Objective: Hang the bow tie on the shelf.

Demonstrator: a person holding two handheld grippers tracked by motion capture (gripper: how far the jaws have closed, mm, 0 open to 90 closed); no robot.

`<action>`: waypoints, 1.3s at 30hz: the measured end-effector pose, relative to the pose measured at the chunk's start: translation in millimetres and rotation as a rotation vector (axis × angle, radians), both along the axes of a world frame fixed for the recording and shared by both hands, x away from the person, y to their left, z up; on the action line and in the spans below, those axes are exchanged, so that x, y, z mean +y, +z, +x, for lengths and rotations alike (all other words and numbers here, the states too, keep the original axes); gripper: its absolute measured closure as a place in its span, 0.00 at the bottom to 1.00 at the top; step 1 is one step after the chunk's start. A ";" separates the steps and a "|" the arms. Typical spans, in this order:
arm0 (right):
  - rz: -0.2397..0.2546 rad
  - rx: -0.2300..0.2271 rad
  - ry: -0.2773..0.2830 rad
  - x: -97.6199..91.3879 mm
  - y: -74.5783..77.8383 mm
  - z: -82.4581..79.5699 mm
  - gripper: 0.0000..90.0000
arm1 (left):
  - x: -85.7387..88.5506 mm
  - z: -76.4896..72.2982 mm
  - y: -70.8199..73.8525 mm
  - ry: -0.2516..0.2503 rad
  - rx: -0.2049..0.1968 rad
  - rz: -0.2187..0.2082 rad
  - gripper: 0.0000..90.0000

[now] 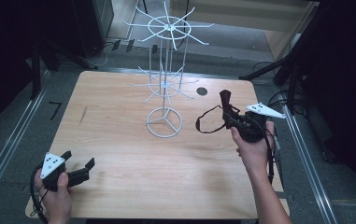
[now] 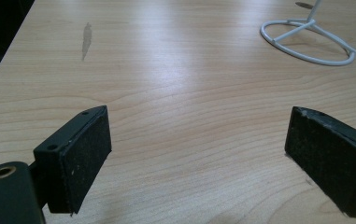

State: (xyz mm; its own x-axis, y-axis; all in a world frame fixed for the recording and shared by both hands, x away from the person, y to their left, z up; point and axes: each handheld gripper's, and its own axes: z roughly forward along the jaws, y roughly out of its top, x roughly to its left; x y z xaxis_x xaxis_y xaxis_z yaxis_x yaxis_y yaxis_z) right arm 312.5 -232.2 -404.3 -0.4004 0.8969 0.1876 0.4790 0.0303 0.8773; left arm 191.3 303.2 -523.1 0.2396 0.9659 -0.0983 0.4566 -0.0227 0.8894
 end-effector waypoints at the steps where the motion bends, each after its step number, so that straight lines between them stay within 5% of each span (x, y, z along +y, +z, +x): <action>1: 0.000 0.000 0.000 0.0 0.0 0.0 0.81 | 0.1 0.0 0.0 -0.002 0.000 0.001 0.09; 15: 0.038 -0.070 0.055 20.2 20.8 -3.6 0.81 | 0.1 0.1 0.0 0.000 0.001 -0.001 0.09; 39: 0.057 -0.078 0.099 50.5 30.2 10.8 0.81 | 1.1 0.1 0.1 -0.003 0.003 -0.003 0.09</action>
